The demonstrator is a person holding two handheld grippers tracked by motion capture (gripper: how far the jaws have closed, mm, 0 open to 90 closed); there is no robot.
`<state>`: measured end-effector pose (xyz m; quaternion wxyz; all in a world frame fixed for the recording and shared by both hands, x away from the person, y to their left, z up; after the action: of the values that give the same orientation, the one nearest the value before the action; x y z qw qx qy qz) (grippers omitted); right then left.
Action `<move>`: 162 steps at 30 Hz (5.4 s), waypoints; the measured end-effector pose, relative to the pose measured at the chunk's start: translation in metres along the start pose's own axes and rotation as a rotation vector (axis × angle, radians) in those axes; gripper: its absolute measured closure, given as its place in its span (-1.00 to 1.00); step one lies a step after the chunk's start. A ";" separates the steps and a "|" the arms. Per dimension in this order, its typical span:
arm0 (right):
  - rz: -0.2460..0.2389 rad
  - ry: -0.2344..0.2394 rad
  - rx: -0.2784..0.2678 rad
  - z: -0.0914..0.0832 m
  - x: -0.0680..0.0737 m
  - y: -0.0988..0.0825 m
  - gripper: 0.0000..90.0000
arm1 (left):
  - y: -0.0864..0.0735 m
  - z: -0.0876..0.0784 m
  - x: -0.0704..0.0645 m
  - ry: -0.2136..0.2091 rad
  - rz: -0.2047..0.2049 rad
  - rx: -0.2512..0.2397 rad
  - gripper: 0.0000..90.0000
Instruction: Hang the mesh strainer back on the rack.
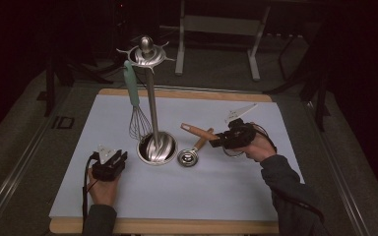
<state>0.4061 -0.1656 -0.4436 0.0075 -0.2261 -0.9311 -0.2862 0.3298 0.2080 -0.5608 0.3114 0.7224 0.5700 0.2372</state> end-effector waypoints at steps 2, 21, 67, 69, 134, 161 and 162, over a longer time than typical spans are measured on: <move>0.002 0.000 -0.010 -0.002 0.001 0.002 0.53 | 0.000 0.000 0.000 0.000 0.001 0.000 0.62; -0.033 0.024 -0.098 -0.019 0.015 0.017 0.53 | 0.000 0.000 0.000 0.001 0.003 0.001 0.62; -0.138 0.011 -0.210 -0.061 0.041 0.063 0.53 | 0.000 -0.001 0.000 0.000 0.004 -0.004 0.61; -0.148 0.007 -0.221 -0.064 0.042 0.066 0.53 | 0.000 -0.001 0.000 -0.001 0.006 -0.003 0.61; -0.202 -0.042 -0.393 -0.089 0.073 0.131 0.51 | 0.000 -0.001 0.000 -0.003 0.004 -0.003 0.61; -0.236 -0.033 -0.275 -0.049 0.084 0.148 0.49 | 0.000 -0.001 0.000 -0.004 0.000 -0.007 0.61; -0.237 -0.034 -0.276 -0.049 0.084 0.149 0.49 | 0.000 -0.001 0.000 -0.005 0.000 -0.006 0.61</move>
<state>0.3880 -0.0475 -0.3120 -0.0732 -0.1185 -0.9031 -0.4063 0.3291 0.2084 -0.5603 0.3151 0.7220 0.5684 0.2371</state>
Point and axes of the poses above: each handheld gripper's, and its own axes: z roughly forward along the jaws, y roughly out of its top, x roughly to its left, the point moved 4 cm from there along z, roughly forward along the jaws, and after that the axes turned 12 degrees about x, right-handed, at the moved point
